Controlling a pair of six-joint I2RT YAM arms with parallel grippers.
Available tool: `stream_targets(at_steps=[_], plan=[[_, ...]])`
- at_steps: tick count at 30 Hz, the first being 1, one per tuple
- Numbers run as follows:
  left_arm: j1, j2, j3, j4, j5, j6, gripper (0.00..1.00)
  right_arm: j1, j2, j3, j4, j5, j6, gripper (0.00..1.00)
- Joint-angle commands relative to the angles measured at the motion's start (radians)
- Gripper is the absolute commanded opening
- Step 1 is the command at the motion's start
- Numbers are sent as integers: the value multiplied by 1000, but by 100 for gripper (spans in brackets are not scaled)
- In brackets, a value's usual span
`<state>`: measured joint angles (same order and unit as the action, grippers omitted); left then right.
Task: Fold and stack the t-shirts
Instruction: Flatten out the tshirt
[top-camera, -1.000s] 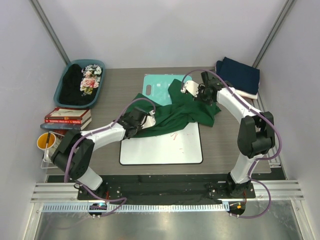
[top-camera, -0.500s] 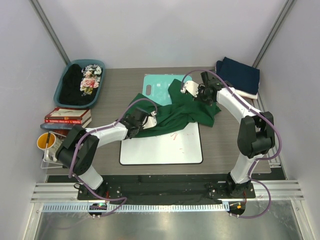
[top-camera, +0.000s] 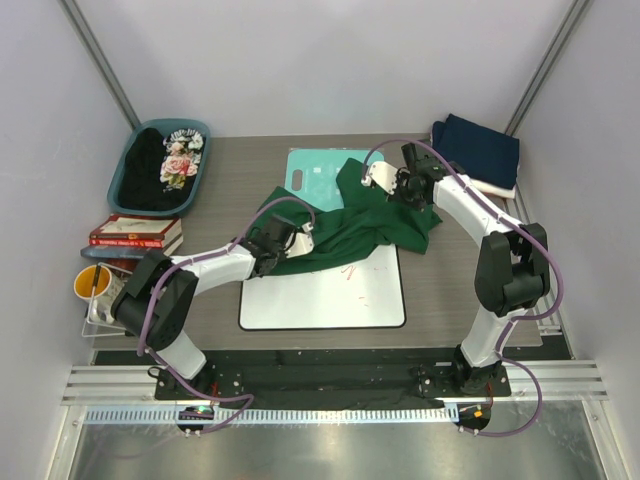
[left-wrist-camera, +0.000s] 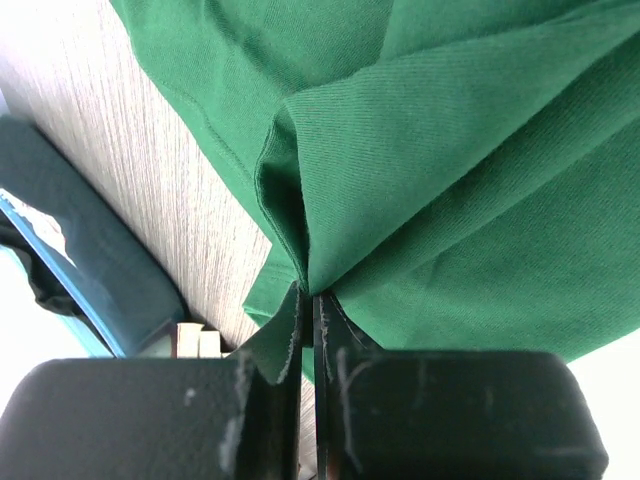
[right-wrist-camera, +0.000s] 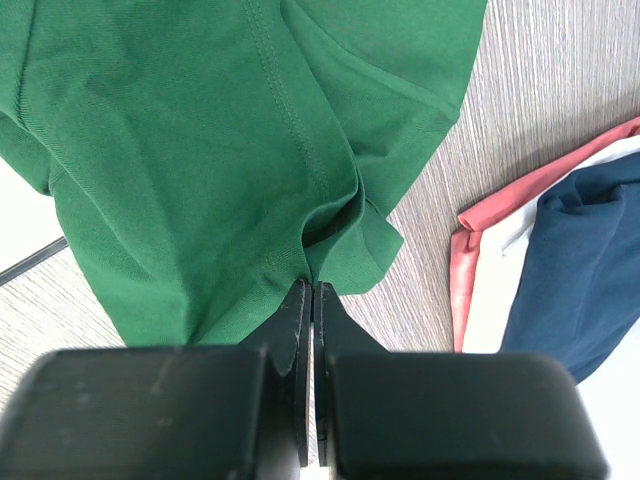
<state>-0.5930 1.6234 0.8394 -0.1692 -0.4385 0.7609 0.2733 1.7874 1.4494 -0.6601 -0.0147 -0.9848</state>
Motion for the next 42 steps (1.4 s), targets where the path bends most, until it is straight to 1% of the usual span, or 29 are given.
stream_targets(at_steps=[1, 10, 17, 18, 19, 20, 21, 22, 24, 25, 29, 31, 32, 33, 34, 35, 38, 42], plan=[[7, -8, 32, 20, 6, -5, 0, 6, -17, 14, 19, 10, 8, 1], [7, -77, 87, -58, 4, -14, 0, 6, -25, 12, 24, 10, 9, 1], [9, -141, 142, -105, -6, 11, 0, 6, -22, 22, 24, 10, 8, 1], [7, -145, 145, -107, -9, 17, 8, 4, -22, 23, 25, 9, 8, 1], [7, -152, 151, -105, -11, 18, 13, 6, -20, 23, 27, 7, 8, 1], [7, -154, 152, -108, -11, 21, 14, 6, -19, 26, 25, 9, 8, 1], [7, -154, 152, -107, -11, 20, 4, 6, -19, 28, 25, 7, 11, 1], [7, -149, 144, -108, -9, 20, 3, 6, -17, 29, 27, 4, 9, 1], [7, -143, 136, -107, -12, 26, 8, 7, -16, 32, 27, 4, 12, 1], [7, -140, 129, -102, -17, 28, 0, 6, -16, 32, 25, 4, 12, 1], [12, -154, 83, -78, 15, 41, 0, 7, -20, 32, 27, 7, 9, 1], [12, -148, 84, -78, 3, 48, 0, 6, -25, 31, 25, 7, 8, 1], [12, -142, 90, -81, -18, 48, 14, 7, -28, 26, 25, 9, 6, 1], [13, -137, 93, -82, -23, 48, 25, 7, -26, 25, 27, 9, 5, 1], [13, -140, 98, -82, -26, 49, 27, 7, -28, 22, 27, 9, 5, 1], [15, -145, 98, -84, -23, 51, 0, 7, -29, 20, 25, 9, 3, 1], [19, -177, 87, -87, 23, 46, 0, 7, -28, 26, 28, 5, 8, 1], [22, -177, 89, -89, 17, 48, 0, 9, -28, 31, 28, 4, 9, 1]])
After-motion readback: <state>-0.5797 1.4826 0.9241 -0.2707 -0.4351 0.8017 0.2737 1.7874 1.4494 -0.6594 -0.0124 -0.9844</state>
